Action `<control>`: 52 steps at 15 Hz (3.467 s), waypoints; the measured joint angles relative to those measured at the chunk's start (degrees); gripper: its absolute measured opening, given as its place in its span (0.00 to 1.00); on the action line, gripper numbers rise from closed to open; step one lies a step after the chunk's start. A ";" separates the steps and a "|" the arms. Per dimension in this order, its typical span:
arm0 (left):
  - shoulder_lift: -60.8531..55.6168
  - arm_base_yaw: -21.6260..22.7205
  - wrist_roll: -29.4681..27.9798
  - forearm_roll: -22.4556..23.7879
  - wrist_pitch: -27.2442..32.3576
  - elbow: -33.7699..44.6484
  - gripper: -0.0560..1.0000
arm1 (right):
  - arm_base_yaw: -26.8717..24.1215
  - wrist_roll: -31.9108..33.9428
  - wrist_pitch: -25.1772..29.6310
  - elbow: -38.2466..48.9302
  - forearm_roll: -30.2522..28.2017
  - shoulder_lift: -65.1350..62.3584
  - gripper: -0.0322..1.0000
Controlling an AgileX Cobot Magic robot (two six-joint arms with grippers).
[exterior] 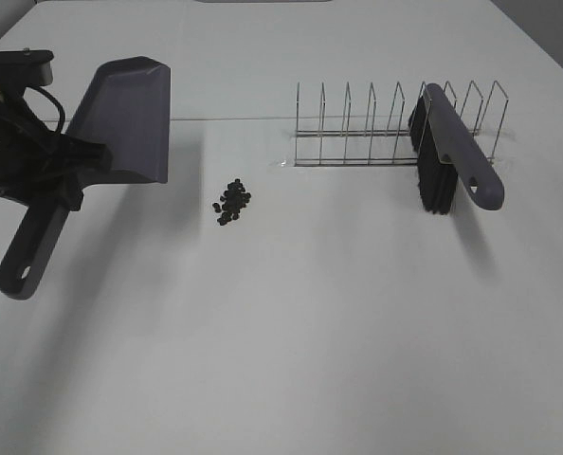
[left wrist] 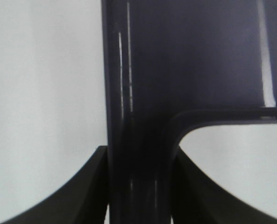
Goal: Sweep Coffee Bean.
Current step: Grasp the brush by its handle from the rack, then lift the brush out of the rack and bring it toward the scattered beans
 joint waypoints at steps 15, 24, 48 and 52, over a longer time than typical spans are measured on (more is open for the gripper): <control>0.00 0.00 0.00 0.00 -1.15 0.00 0.39 | 2.18 6.42 15.07 -45.61 1.38 50.71 0.62; 0.00 0.00 0.00 0.57 -1.32 0.00 0.39 | 8.54 16.33 24.06 -67.49 -9.34 72.42 0.62; 0.00 0.00 1.09 0.63 -1.32 0.00 0.39 | 8.59 19.65 24.01 -71.22 -12.78 73.28 0.36; 0.00 0.00 1.38 0.63 -1.32 0.00 0.39 | 8.54 19.65 24.58 -71.62 -12.61 69.33 0.36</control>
